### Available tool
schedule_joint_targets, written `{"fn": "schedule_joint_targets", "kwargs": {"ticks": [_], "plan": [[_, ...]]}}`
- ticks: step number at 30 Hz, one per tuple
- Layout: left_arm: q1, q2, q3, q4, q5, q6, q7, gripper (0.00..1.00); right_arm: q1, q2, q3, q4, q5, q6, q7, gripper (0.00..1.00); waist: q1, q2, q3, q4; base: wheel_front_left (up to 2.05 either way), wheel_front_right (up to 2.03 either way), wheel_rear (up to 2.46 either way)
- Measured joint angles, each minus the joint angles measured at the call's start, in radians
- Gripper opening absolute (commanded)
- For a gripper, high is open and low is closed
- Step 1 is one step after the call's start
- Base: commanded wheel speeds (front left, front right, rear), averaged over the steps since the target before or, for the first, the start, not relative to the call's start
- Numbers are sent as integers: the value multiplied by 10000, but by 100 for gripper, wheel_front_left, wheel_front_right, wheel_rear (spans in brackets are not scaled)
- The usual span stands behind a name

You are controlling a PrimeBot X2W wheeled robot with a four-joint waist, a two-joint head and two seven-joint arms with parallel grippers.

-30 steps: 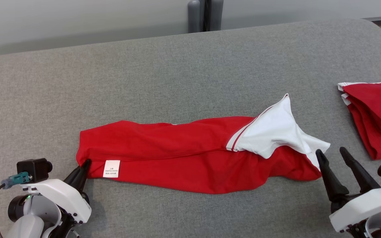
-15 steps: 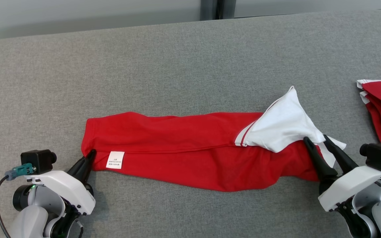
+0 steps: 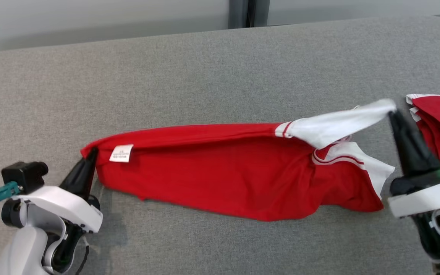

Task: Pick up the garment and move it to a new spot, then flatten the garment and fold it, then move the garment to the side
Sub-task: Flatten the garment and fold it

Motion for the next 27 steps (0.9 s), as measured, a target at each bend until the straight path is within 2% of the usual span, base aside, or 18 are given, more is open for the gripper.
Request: {"fn": "schedule_joint_targets", "kwargs": {"ticks": [8,18,23,27], "plan": [[-334,203,372,-2311,92,456,-153,0,-801,355,-1317,-1988,-782,0,-499,0,0,0,-525,63,0,0,0],[-823,731,903,-5375,414,1377,295,0,-2499,380,-1975,-4149,-1306,0,-59,0,0,0,-1198,132,0,0,0],[-830,945,1120,-6550,617,1791,474,0,-2746,393,-2184,-4782,-1356,0,451,0,0,0,-1491,211,0,0,0],[-822,1024,1097,-7041,780,1942,635,0,-2734,453,-2199,-4805,-1298,0,811,0,0,-1,-1531,280,0,0,0]]}}
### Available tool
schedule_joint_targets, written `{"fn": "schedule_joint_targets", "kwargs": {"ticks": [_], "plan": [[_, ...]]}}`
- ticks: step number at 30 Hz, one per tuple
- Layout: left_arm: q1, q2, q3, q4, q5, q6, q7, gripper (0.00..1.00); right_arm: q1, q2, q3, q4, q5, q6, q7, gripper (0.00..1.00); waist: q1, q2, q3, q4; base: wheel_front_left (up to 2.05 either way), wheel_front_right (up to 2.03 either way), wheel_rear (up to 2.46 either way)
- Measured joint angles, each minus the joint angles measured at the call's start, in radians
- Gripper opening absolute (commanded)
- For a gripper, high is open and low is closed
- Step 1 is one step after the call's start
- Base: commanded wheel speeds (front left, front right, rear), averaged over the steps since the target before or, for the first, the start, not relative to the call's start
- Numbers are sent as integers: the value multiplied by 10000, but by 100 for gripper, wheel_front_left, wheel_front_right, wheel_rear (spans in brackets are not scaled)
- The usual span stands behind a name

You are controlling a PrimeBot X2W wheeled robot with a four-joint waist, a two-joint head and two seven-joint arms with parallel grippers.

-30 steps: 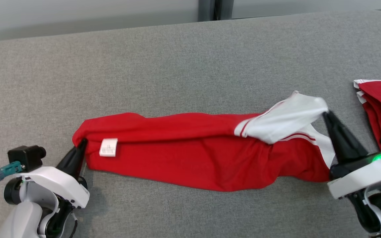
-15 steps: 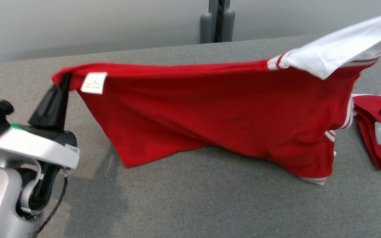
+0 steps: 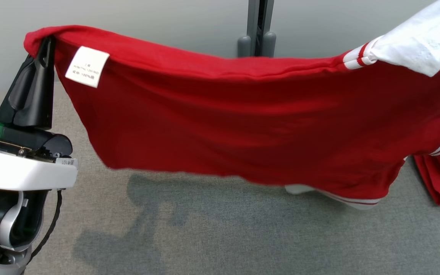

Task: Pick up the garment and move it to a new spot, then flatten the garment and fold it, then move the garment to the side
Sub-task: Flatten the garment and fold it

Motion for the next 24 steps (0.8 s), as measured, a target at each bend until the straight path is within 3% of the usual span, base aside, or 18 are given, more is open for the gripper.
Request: {"fn": "schedule_joint_targets", "kwargs": {"ticks": [4,8,15,19,24], "plan": [[-242,36,-88,27,171,153,174,0,-45,31,71,401,299,0,249,0,0,0,175,35,0,0,0],[-1337,0,-332,752,182,-90,320,0,-921,-282,502,1613,834,2,368,0,0,0,519,57,0,0,0],[-4755,-268,-932,3864,382,-951,631,0,-4032,-913,1559,4753,1825,-2,58,0,0,0,1426,102,0,0,0],[-7045,-777,-1191,6146,575,-1440,238,0,-6272,-1118,2387,6493,1939,0,-744,0,0,0,2067,139,0,0,0],[-9232,-1252,-1250,8707,930,-1632,-660,0,-8732,-903,3149,8811,2236,-2,-1499,0,0,0,2692,153,0,0,0]]}}
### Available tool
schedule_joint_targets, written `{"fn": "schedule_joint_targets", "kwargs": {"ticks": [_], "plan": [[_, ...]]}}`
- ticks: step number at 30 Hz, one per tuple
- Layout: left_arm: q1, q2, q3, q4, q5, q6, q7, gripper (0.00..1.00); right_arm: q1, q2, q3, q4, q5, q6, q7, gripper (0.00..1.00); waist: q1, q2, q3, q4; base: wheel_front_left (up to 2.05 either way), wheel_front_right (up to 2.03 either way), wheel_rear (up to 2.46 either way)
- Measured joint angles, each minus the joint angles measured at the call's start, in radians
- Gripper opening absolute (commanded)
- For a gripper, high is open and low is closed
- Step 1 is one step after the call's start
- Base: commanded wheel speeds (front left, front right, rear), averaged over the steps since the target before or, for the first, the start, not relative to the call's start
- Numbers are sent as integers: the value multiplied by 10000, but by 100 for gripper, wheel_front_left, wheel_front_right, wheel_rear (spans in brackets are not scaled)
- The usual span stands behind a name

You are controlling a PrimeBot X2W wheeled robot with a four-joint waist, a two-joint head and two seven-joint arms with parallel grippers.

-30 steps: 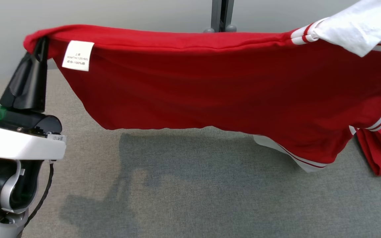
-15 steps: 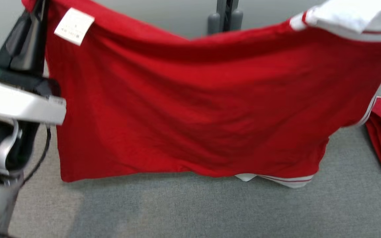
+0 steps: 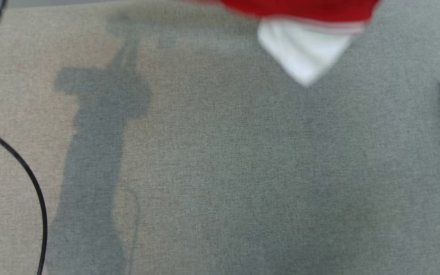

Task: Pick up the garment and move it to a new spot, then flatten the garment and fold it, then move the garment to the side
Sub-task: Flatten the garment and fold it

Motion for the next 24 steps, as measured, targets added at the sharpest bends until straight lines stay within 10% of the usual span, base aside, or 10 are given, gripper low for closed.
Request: {"fn": "schedule_joint_targets", "kwargs": {"ticks": [12,24], "plan": [[-1831,-621,-240,4082,-259,-744,-941,0,-2136,800,1703,3517,823,0,-385,0,0,0,662,-130,0,0,0],[2428,-1223,-1214,3544,-2054,-930,-1914,0,2717,-320,2851,529,3118,0,-433,0,0,0,943,101,0,0,0]]}}
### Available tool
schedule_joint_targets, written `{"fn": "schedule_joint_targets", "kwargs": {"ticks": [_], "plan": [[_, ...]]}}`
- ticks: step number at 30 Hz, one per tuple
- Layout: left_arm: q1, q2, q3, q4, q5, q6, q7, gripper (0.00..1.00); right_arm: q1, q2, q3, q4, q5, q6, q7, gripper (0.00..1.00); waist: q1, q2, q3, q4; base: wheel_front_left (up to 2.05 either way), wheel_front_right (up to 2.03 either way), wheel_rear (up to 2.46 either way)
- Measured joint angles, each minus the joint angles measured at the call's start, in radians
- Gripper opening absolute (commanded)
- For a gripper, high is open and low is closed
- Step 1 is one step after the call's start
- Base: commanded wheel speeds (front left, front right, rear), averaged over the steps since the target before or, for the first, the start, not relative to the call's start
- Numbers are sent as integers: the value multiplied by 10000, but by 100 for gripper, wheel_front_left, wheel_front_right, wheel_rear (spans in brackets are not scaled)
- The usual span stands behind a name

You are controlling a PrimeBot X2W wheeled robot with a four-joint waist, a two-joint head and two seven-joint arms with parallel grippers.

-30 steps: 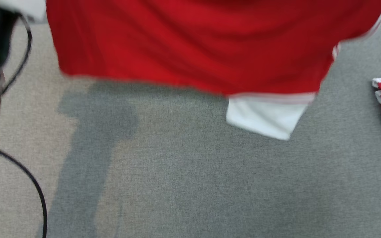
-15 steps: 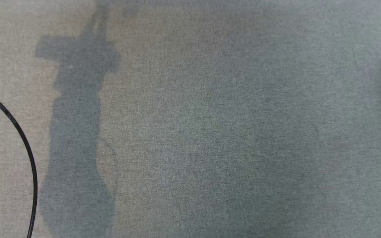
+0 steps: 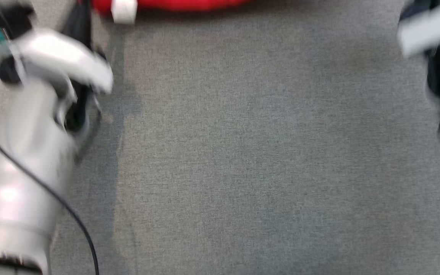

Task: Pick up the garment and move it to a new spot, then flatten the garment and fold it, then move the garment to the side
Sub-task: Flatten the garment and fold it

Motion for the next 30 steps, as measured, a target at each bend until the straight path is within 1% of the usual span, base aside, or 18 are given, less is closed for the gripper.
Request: {"fn": "schedule_joint_targets", "kwargs": {"ticks": [4,8,10,12,14,18,20,23,27,30], "plan": [[2150,198,-207,-851,-403,-2,-247,0,2867,-65,-520,-1329,506,0,-6,0,0,0,-273,-49,0,0,0],[4098,506,-48,-1779,-752,10,-299,0,5371,-146,-1250,-2236,811,0,-8,0,0,0,-667,-120,0,0,0],[4942,683,105,-2332,-1101,21,-136,0,6458,-159,-1551,-2604,901,0,-6,0,0,0,-901,-142,0,0,0],[5780,955,209,-2999,-1356,104,63,0,7484,-178,-1609,-2982,963,0,-6,0,0,0,-1148,-166,0,0,0],[6572,1237,284,-3862,-1590,286,366,0,8397,-217,-1682,-3350,995,0,25,0,0,0,-1402,-189,0,0,0],[7968,2013,410,-5730,-1787,878,1080,0,9844,-359,-1977,-4293,1041,0,470,0,0,1,-1894,-221,0,0,0],[8705,2397,520,-6636,-1850,1325,1367,0,10505,-430,-2171,-4780,932,0,892,0,0,0,-2123,-247,0,0,0],[9800,2809,673,-8067,-2061,1969,1789,0,11482,-431,-2562,-5593,796,0,1576,0,0,0,-2443,-306,0,0,0],[11130,3273,790,-9591,-2163,2815,2232,0,12751,-186,-3382,-6615,581,0,2543,0,0,0,-2820,-364,0,0,0],[11947,3446,882,-10418,-2299,3296,2445,0,13659,188,-4096,-7357,276,0,3294,0,0,0,-3060,-388,0,0,0]]}}
